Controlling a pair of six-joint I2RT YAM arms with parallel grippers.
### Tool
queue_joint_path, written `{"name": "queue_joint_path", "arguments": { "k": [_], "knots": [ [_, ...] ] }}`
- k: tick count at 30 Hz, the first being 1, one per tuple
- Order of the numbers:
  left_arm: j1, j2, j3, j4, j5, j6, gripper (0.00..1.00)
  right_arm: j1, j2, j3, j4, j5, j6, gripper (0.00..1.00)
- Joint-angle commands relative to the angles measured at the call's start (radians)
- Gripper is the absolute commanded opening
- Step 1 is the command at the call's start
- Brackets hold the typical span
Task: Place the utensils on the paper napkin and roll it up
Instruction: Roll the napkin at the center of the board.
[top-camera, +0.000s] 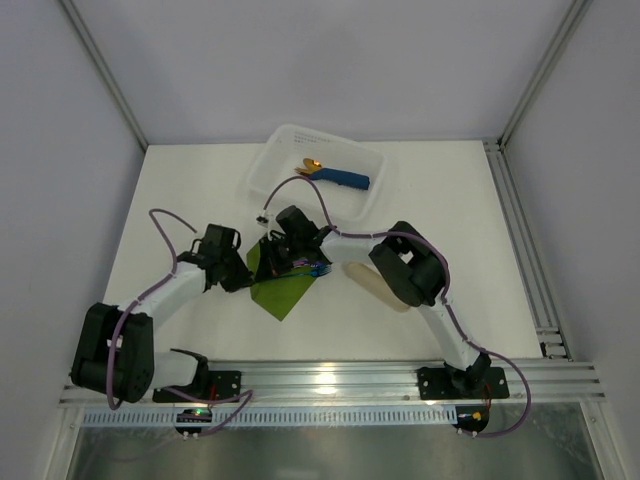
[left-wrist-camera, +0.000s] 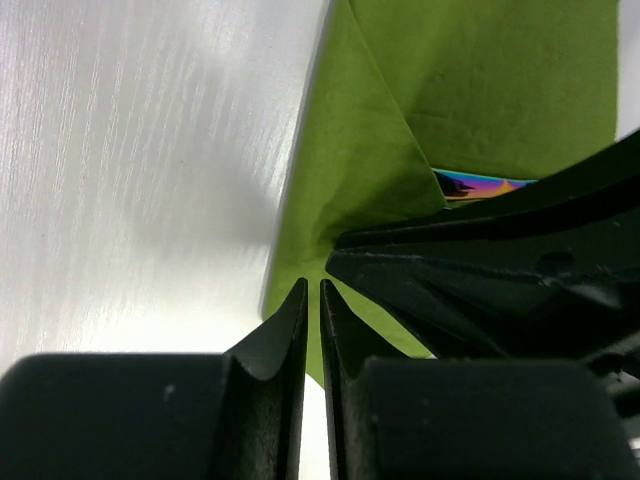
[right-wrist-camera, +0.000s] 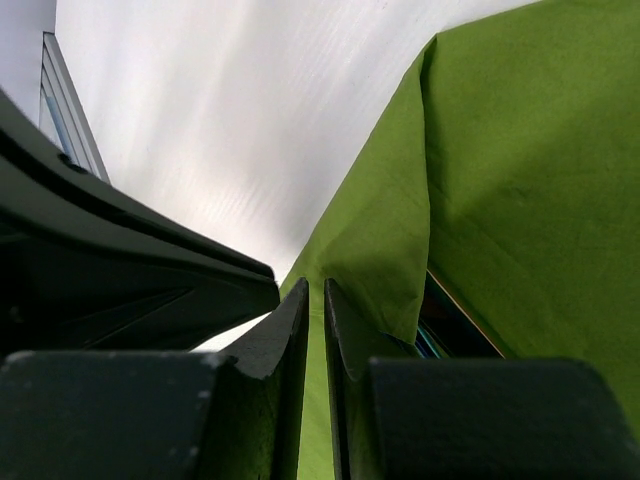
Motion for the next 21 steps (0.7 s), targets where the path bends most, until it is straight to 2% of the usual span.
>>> {"name": "queue_joint_path", "arguments": {
  "k": [1,11,21],
  "knots": [
    [0.006,0.040,0.027,0.034,-0.012,0.025,0.09,0.000,-0.002,0.014,0.017,0.011,-0.014,0.15],
    [0.009,0.095,0.013,0.073,-0.012,0.025,0.08,0.002,-0.006,0.012,0.017,0.004,-0.011,0.14],
    [0.021,0.066,0.033,0.051,-0.020,0.036,0.08,0.002,0.008,0.016,0.017,0.004,-0.010,0.14]
  ]
}}
